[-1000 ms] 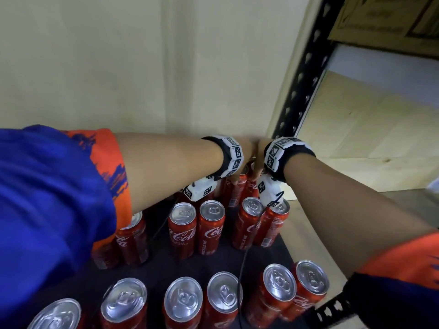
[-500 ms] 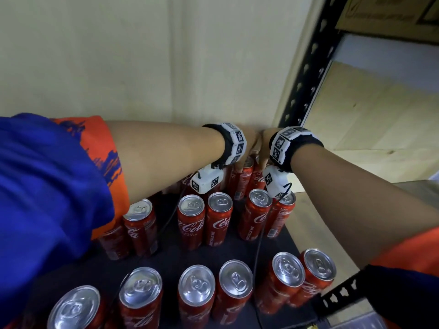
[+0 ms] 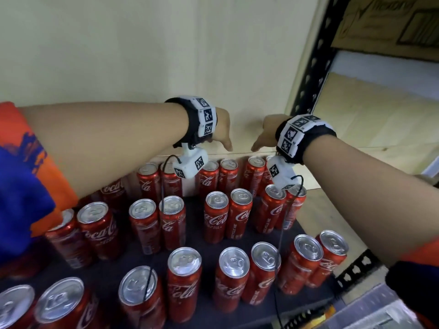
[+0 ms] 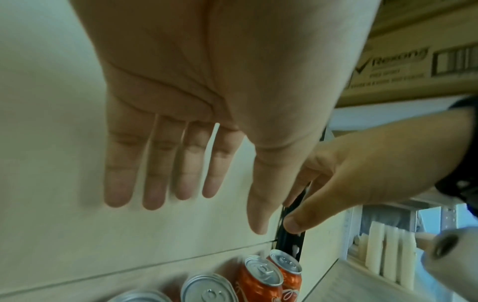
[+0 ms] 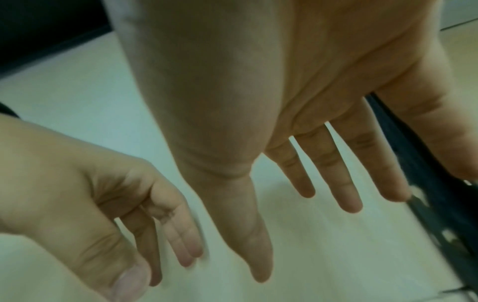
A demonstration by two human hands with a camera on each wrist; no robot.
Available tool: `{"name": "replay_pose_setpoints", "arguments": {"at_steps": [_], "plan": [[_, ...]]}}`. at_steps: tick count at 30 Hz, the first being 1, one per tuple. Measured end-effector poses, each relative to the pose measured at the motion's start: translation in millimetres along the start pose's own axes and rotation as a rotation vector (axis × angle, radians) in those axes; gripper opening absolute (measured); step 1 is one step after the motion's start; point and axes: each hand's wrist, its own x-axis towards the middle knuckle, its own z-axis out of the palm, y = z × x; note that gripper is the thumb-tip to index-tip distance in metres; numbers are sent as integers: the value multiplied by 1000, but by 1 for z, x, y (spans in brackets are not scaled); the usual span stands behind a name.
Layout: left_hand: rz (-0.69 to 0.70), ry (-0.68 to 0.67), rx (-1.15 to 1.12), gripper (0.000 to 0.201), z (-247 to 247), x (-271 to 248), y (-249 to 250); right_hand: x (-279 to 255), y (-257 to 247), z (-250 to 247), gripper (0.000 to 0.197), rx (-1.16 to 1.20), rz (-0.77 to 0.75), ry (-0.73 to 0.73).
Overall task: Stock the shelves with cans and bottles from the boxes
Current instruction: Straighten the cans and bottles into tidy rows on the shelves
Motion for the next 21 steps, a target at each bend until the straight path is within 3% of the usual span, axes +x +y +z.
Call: {"name": "replay_pose_setpoints", "arguments": {"at_steps": [4,14,21], "plan": [[-23,15,-55,74,1,-19,-33,-18,-21,-4,68,135,29,60],[-8,219,-118,90,10,-104,-95,-105,-74,-10,91,428,19,205],[103,314,-176,89,22,-190,-118,-186,-108,4,83,568,-15,346]]}}
